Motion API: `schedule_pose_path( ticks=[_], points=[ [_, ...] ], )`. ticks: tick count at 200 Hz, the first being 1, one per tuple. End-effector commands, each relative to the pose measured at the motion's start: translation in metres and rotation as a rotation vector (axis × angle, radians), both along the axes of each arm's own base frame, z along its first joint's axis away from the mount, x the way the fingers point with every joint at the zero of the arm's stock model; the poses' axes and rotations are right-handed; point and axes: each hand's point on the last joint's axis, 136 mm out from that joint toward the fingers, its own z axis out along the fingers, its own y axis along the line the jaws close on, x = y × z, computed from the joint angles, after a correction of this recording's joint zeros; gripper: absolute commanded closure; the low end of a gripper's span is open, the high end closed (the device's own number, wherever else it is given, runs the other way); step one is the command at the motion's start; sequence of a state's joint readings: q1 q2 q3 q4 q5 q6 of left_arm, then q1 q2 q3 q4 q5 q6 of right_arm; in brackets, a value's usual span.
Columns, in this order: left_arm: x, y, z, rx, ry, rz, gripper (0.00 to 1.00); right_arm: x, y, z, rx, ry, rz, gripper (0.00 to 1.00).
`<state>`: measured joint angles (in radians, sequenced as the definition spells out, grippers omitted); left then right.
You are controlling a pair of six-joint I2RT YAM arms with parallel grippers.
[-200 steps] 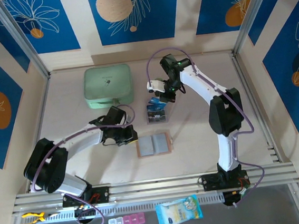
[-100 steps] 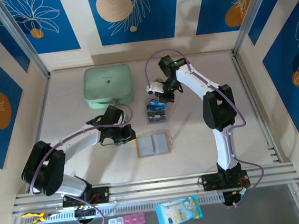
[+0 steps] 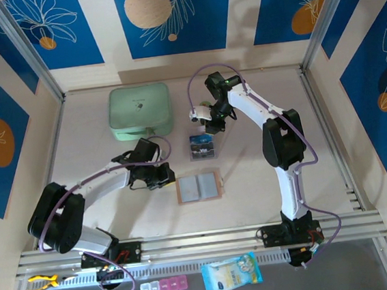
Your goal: Take the credit cards out of the card holder
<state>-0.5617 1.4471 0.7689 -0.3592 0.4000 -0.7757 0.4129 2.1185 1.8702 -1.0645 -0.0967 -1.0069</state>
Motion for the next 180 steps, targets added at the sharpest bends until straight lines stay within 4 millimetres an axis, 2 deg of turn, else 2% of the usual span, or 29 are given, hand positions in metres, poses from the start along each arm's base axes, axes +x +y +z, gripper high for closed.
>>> schedule_pose_path(
  ticks=[1,38,67,114,145,180],
  points=[
    [-0.004,0.002,0.002,-0.016,0.001,-0.015,0.90,-0.004,0.000,0.018,0.032,-0.024,-0.019,0.87],
    [-0.004,0.002,0.001,-0.017,0.000,-0.018,0.90,-0.005,0.004,0.029,0.079,-0.029,-0.073,0.88],
    [-0.004,0.000,-0.002,-0.022,0.006,-0.018,0.90,-0.009,0.010,0.036,0.145,-0.008,-0.187,0.89],
    [-0.002,-0.004,-0.005,-0.051,0.008,-0.003,0.92,-0.019,0.018,0.039,0.251,0.100,-0.515,0.88],
    [-0.004,-0.005,-0.010,-0.047,0.017,-0.001,0.92,-0.035,0.021,0.037,0.304,0.187,-0.741,0.87],
    [-0.008,-0.006,-0.014,-0.036,0.032,-0.011,0.93,-0.058,0.024,0.031,0.367,0.375,-1.008,0.87]
  ],
)
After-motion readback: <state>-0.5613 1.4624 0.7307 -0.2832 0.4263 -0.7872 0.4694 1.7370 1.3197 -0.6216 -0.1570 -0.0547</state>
